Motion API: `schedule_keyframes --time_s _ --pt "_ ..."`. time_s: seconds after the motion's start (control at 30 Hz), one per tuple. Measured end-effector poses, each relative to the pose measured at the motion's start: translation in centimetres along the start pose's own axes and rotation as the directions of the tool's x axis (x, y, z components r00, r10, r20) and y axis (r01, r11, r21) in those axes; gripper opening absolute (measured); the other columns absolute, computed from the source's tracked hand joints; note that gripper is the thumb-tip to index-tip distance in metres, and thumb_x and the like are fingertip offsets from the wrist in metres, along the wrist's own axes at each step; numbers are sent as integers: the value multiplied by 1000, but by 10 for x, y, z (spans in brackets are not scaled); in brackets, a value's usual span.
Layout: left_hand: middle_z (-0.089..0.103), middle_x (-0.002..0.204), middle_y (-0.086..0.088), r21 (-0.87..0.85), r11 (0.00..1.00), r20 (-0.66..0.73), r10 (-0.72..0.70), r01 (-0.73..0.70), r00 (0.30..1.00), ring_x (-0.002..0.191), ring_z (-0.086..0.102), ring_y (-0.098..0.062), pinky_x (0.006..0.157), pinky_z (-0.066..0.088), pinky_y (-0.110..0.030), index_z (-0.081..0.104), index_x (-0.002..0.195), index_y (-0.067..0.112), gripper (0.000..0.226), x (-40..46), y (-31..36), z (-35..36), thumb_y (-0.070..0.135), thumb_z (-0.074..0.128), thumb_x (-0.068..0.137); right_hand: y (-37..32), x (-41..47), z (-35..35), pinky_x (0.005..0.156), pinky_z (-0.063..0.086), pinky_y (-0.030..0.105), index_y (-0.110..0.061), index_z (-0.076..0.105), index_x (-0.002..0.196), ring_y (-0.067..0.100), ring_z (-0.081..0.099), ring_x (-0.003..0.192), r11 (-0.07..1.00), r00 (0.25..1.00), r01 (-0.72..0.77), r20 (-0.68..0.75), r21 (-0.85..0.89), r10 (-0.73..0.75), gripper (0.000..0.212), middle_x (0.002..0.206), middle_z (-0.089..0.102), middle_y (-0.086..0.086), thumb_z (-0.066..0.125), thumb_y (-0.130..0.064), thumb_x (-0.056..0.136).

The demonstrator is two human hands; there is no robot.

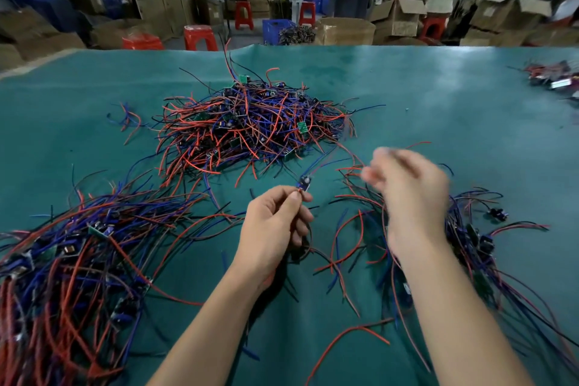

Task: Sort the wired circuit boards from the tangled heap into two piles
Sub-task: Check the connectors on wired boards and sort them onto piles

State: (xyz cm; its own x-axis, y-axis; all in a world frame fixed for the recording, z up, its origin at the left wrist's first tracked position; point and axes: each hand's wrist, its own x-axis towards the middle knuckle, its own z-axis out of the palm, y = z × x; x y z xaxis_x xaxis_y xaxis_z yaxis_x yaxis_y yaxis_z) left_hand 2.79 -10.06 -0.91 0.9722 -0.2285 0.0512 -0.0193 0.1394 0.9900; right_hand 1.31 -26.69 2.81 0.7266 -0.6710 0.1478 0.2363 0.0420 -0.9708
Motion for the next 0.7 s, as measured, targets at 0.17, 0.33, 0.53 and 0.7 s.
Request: schedule_keyframes --time_s 0.17,0.33,0.53,0.7 --pt "66 64 -4 117 993 89 25 -36 996 47 51 -12 43 40 -20 65 88 9 23 -2 -1 1 11 48 103 16 -23 16 69 58 47 -16 73 76 22 68 71 859 862 281 507 -428 -30 39 68 70 0 68 -55 82" --pt "66 59 -6 106 994 190 -38 18 981 47 54 -12 42 39 -18 62 86 10 26 -3 4 0 13 44 105 17 -15 13 73 55 57 -10 71 81 33 64 67 887 897 304 417 -347 -144 38 68 68 12 63 -47 84" --pt "69 63 -6 169 986 245 -32 -10 969 50 57 -13 46 41 -18 63 81 10 26 -6 4 0 12 48 102 -26 -6 -3 66 52 31 -28 72 76 6 62 63 919 925 373 -31 -126 -380 21 68 70 -13 65 -24 95" --pt "69 62 -3 99 995 143 6 -20 990 49 57 -10 44 42 -17 66 78 15 30 -4 2 2 5 48 100 -88 -49 33 61 54 24 -21 77 86 10 67 63 886 867 423 199 191 -457 14 77 77 -2 67 -17 95"
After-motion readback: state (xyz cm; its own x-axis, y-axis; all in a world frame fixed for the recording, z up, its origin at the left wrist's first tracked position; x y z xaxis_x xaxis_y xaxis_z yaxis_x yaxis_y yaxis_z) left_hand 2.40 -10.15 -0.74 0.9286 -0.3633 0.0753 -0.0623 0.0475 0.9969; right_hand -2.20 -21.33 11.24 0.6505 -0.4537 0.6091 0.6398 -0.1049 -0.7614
